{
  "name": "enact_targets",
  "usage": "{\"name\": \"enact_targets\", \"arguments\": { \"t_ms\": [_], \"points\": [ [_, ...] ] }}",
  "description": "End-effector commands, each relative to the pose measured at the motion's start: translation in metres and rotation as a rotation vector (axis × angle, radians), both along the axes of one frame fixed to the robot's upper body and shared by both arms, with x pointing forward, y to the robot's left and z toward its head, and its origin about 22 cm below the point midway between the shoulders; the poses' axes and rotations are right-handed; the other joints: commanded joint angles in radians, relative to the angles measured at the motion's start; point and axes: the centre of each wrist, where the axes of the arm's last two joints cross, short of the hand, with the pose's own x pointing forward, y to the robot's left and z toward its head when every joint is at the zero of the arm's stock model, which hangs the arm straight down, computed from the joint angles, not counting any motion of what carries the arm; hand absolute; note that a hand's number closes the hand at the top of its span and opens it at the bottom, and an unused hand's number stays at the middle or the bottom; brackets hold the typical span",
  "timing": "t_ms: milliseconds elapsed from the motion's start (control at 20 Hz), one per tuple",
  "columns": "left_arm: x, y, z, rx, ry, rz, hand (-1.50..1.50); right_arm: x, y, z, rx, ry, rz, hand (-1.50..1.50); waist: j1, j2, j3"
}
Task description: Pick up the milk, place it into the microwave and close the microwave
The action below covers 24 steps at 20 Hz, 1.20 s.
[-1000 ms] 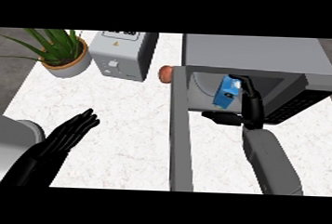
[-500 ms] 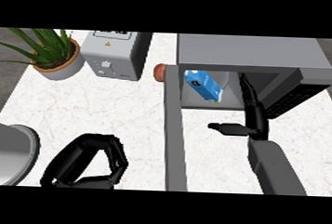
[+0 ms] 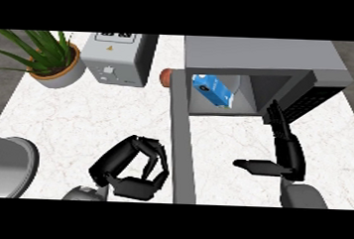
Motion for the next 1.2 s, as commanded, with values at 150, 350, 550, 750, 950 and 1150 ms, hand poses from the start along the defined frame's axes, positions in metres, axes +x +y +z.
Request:
{"name": "enact_targets", "arguments": {
  "t_ms": [150,350,550,750,950,1150],
  "points": [
    [-0.014,-0.048,-0.032,0.013,0.062,-0.113,1.50,-0.068,-0.024,0.022,0.000,-0.034,-0.022,-1.50,-0.006,0.000,0.000],
    [-0.015,-0.076,-0.043,0.043,0.087,-0.196,1.50,-0.080,-0.027,0.057,0.024,-0.064,-0.018,-1.50,-0.009,0.001,0.000],
    [-0.035,-0.109,-0.066,0.129,0.057,-0.248,1.50,-0.079,-0.056,0.064,-0.006,-0.072,-0.049,-1.50,-0.010,0.005,0.000],
    [-0.031,-0.137,-0.056,0.112,0.004,-0.164,1.50,-0.086,-0.047,0.080,0.048,-0.109,0.010,-1.50,-0.018,0.006,0.000],
    [-0.032,-0.148,-0.052,0.079,0.046,-0.061,1.50,-0.084,-0.061,0.101,0.083,-0.111,0.077,-1.50,-0.047,0.011,-0.001],
    [-0.028,-0.154,-0.047,0.004,0.004,0.017,1.50,-0.080,-0.060,0.109,0.090,-0.121,0.103,-1.50,-0.065,0.017,-0.002]
  ]
}}
